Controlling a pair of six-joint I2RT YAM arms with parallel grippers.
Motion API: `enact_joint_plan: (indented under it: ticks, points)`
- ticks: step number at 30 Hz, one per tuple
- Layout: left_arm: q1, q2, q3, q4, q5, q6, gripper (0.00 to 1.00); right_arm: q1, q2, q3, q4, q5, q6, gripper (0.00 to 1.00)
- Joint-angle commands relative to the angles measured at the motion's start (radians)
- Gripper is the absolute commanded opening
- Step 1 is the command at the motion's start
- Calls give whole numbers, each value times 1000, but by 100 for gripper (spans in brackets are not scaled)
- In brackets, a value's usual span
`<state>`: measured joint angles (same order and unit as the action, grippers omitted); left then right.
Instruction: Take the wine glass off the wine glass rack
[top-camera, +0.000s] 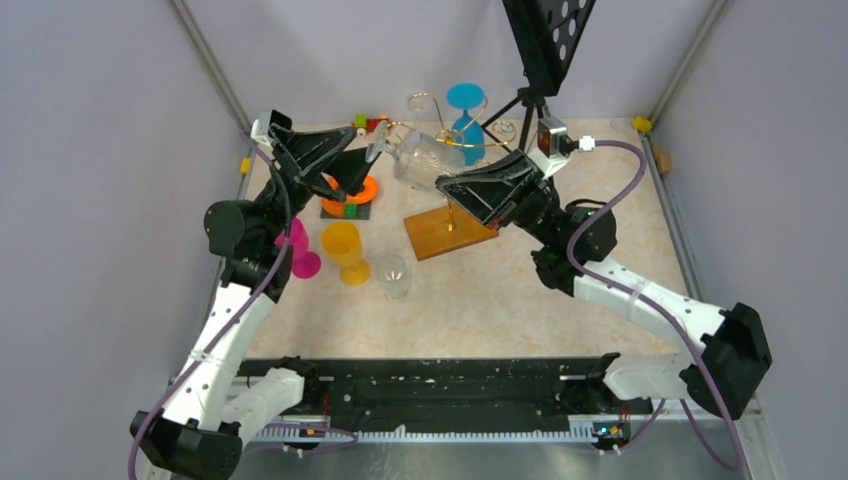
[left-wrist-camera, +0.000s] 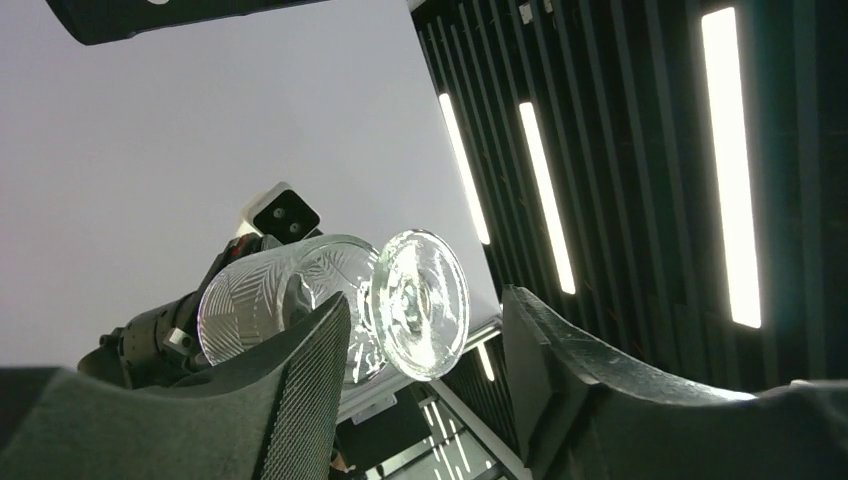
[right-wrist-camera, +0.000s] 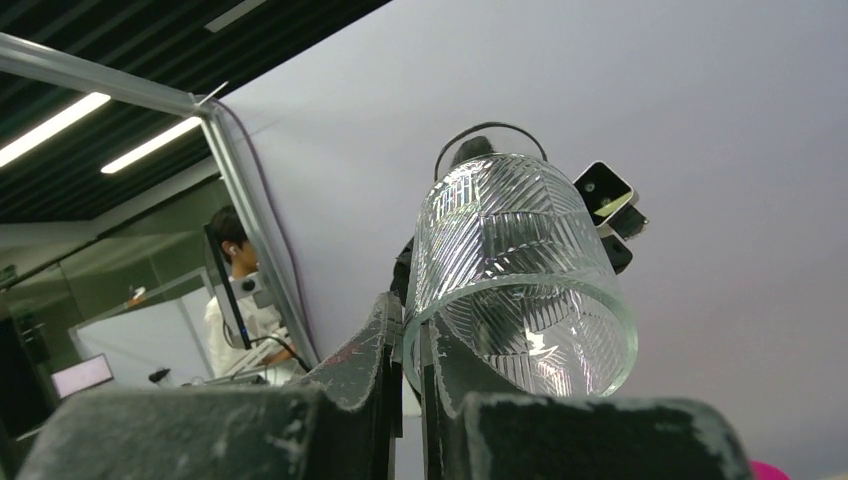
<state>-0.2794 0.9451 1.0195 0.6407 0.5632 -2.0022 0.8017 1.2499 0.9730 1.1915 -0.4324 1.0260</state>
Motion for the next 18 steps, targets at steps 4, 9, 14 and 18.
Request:
enact_joint_plan:
  ticks: [4,9,14,18]
  points:
    - [5,-8,36,-14,18,127,68,-7,-179,9,-176,123,-180,0]
    - [5,9,13,8,56,162,69,-7,-315,85,-585,214,-353,0]
    - [5,19,60,-88,105,338,69,-6,-428,154,-980,280,-460,0]
    - [8,23,146,-339,106,626,69,-7,-438,337,-1508,366,-530,0]
